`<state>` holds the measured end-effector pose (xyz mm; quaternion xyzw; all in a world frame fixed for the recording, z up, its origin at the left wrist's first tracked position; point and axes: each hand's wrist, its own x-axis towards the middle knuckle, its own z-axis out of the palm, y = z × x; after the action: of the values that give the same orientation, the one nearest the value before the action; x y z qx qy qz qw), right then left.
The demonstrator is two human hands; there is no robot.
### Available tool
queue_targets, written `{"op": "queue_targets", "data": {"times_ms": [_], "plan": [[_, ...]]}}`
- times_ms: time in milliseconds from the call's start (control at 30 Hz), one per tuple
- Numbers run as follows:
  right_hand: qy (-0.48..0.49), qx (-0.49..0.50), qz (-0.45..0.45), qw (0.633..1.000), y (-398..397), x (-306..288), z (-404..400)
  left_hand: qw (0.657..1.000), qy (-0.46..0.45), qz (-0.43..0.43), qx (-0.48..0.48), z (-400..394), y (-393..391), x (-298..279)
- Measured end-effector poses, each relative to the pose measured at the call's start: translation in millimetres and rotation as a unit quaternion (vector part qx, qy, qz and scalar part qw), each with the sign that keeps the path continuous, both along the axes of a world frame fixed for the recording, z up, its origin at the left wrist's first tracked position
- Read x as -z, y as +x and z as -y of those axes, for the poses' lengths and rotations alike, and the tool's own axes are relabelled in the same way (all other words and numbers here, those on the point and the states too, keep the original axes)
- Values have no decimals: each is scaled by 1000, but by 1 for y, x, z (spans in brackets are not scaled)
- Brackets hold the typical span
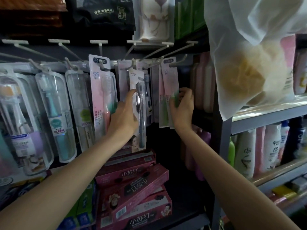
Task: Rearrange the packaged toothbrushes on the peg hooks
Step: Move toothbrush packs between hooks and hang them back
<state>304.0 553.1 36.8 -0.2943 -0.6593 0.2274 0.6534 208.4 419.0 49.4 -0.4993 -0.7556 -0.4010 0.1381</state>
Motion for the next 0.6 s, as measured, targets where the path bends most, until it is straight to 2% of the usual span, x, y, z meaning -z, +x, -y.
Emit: {"op": "queue_targets", "data": {"times_ms": [100, 200, 333, 433, 600], "plan": [[26, -10, 41, 999, -6, 6, 8, 1000, -10, -9, -6, 3, -3, 1], [33, 18, 30, 999, -10, 6, 9, 1000, -12, -12, -5, 5, -4, 0], [-21, 82, 53, 995, -10, 0, -1, 1000, -14, -24, 4, 7, -7, 0], [-65, 32, 86, 994, -8, -6, -8, 999, -15, -21, 26, 9, -7, 2], [-75, 13, 68, 995, 11, -11, -3, 999, -9, -9, 44, 7, -2, 2]]}}
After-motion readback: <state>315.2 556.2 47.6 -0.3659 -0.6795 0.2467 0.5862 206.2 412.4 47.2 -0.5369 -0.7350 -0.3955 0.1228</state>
